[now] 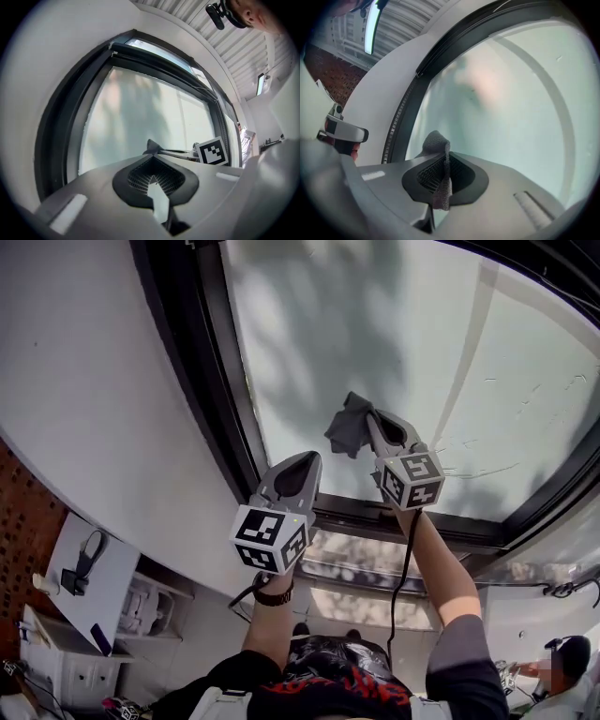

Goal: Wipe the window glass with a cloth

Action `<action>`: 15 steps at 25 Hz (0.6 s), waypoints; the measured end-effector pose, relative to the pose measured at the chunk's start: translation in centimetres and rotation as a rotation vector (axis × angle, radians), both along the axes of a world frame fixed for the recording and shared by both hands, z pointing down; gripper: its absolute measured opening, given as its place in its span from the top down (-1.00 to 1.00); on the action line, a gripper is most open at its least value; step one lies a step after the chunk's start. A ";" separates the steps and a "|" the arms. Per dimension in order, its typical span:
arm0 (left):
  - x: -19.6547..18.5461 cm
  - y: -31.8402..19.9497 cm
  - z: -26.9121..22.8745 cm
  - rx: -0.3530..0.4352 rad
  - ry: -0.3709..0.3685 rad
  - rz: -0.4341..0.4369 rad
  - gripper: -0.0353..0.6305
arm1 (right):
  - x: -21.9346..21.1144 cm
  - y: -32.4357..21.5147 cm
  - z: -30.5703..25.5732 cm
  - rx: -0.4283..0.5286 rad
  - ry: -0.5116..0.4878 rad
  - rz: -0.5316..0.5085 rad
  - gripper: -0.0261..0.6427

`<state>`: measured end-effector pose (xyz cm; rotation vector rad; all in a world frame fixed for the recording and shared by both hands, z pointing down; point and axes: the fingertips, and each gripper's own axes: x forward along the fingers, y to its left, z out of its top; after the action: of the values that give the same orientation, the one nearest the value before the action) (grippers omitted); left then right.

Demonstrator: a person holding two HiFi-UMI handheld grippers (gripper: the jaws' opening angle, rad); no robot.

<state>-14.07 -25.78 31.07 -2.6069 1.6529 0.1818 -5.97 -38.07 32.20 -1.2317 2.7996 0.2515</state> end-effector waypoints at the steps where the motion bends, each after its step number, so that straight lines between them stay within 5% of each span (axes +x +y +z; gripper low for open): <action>1: 1.0 -0.2 -0.1 0.000 -0.004 0.018 0.89 | 1.2 0.0 0.0 -0.003 -0.007 0.013 0.87; 15: 14.2 -2.4 1.0 -0.033 -0.044 0.211 0.89 | 22.4 0.4 -0.4 -0.006 -0.087 0.285 0.87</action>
<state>0.17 -28.18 32.08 -2.7854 1.3770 0.1047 16.45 -37.67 31.80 -1.6006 2.5488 0.1994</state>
